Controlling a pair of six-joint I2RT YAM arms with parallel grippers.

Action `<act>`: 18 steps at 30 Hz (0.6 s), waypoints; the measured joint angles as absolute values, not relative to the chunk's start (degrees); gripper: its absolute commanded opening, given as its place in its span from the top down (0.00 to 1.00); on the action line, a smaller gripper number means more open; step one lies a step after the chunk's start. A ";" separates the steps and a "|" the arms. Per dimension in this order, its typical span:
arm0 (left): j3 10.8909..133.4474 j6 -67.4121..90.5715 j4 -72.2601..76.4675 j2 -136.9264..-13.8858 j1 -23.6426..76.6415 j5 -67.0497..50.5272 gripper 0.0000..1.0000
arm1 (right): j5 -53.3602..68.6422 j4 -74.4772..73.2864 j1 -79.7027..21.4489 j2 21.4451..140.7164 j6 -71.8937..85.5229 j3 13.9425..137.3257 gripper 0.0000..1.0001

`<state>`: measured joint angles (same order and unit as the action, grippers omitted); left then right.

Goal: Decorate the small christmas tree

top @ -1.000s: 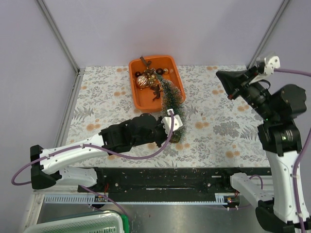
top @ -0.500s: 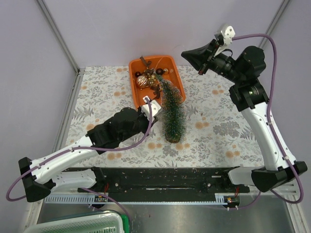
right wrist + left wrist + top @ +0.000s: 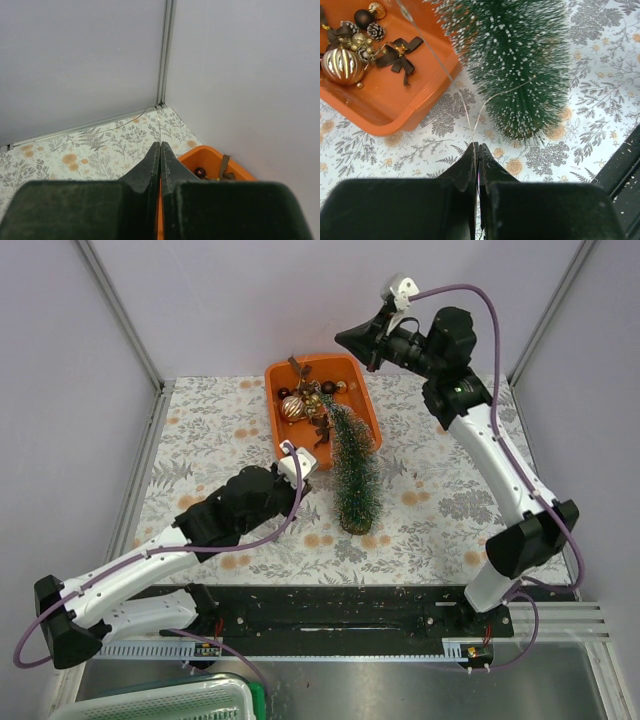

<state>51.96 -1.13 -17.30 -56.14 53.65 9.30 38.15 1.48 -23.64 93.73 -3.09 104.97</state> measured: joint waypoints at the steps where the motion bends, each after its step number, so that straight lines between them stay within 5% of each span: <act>1: 51.57 -1.08 -17.15 -55.83 53.25 9.37 1.00 | 38.06 1.45 -23.66 94.94 -3.18 105.23 1.00; 18: 48.25 -1.06 -11.05 -57.63 50.52 12.99 0.88 | 29.30 1.78 -23.05 107.22 -4.19 102.67 1.00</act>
